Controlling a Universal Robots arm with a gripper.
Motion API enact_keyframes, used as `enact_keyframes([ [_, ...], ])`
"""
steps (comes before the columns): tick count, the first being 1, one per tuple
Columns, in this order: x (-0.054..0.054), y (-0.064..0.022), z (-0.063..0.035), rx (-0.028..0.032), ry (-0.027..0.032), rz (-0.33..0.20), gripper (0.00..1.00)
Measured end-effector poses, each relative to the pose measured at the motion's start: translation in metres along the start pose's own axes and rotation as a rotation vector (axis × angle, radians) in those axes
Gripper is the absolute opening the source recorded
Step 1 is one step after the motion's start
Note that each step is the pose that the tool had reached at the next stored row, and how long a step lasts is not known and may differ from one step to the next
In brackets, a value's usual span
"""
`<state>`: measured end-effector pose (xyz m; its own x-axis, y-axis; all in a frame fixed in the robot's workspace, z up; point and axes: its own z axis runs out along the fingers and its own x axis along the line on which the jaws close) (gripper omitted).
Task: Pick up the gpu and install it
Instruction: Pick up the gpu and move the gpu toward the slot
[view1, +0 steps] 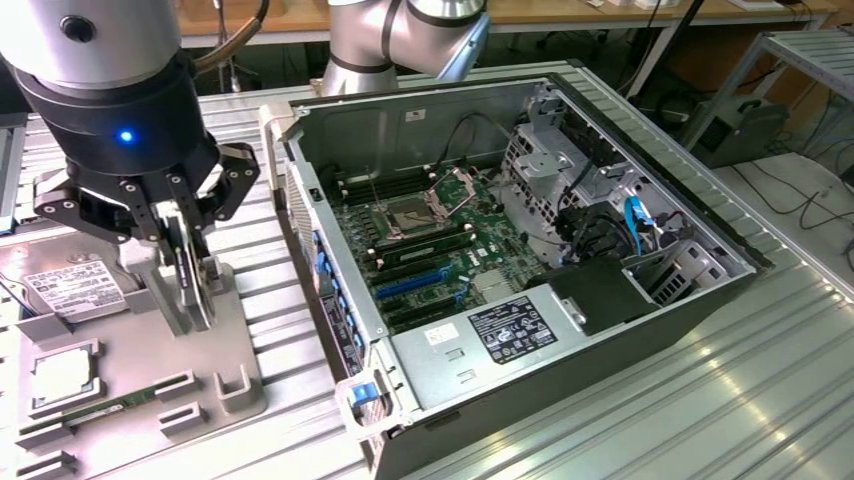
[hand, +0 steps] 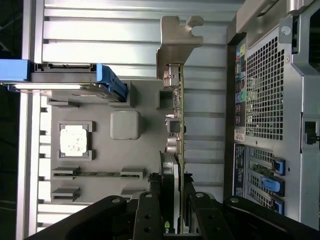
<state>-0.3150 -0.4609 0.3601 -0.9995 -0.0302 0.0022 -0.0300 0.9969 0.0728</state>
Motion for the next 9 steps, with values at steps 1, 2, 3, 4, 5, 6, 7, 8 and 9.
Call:
enact_keyframes([
  [1, 0.000, 0.0001, -0.0013, 0.0000, 0.0000, 0.000, 0.27],
  [2, 0.000, 0.0002, -0.0025, 0.0000, 0.0000, 0.000, 0.27],
  [3, 0.000, 0.0003, -0.0039, 0.0000, 0.0000, 0.000, 0.27],
  [4, 0.000, 0.0004, -0.0059, 0.0000, 0.0000, 0.000, 0.27],
  [5, 0.000, 0.0005, -0.0074, 0.0000, 0.0000, 0.000, 0.27],
  [6, 0.000, 0.0006, -0.0088, -0.0001, -0.0001, 0.000, 0.27],
  [7, 0.000, 0.0008, -0.0106, 0.0000, 0.0000, 0.000, 0.27],
  [8, 0.000, 0.0008, -0.0119, -0.0001, -0.0001, 0.000, 0.27],
  [9, 0.000, 0.0009, -0.0131, 0.0006, 0.0001, 0.000, 0.27],
])
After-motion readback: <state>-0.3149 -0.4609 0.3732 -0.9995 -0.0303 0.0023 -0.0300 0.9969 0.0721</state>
